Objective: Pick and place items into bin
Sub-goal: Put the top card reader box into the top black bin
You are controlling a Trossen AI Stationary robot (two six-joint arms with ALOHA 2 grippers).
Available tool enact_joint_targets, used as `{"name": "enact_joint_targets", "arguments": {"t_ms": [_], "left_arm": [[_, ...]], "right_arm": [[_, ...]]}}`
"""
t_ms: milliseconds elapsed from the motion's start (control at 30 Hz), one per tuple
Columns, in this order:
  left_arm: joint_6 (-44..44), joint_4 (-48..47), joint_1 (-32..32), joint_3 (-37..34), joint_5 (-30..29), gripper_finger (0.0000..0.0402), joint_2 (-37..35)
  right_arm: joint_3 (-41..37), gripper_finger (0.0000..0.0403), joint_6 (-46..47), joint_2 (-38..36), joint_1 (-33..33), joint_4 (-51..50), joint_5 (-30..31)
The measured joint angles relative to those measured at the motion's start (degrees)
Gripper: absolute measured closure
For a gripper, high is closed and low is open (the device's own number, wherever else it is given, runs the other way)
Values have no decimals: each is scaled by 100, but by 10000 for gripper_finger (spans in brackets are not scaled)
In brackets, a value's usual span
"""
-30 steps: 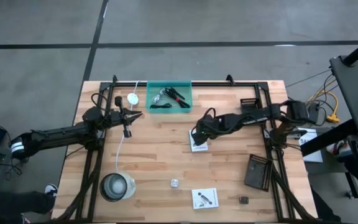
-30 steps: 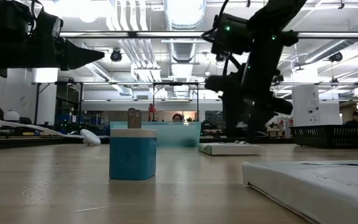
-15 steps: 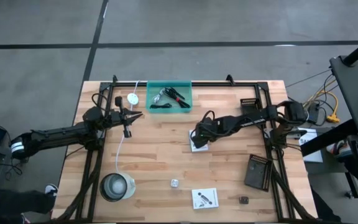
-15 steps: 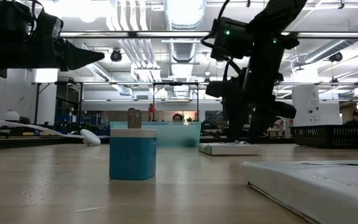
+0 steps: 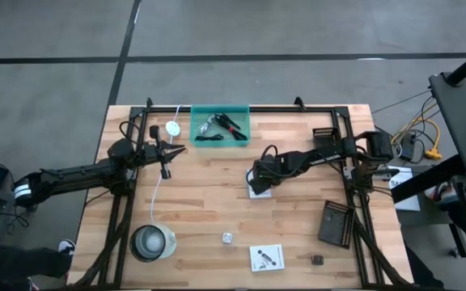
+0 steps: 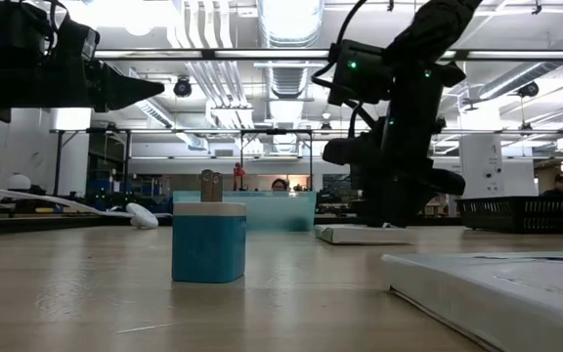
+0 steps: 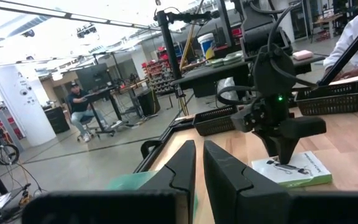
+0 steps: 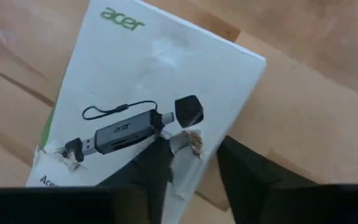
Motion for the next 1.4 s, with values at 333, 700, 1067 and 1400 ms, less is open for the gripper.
{"name": "enact_joint_targets", "arguments": {"t_ms": [333, 700, 1067, 1400], "left_arm": [[0, 0, 1, -2, 0, 386, 0], [0, 0, 1, -2, -2, 386, 0], [-1, 2, 1, -4, -4, 386, 0], [-2, 1, 0, -6, -4, 386, 0]], "right_arm": [[-2, 388, -256, -40, 0, -48, -306], [-31, 391, -158, -765, -17, -882, -107], [-20, 391, 175, -2148, -129, -2921, 1102], [-24, 392, 457, -2897, -552, -4250, 1916]]}}
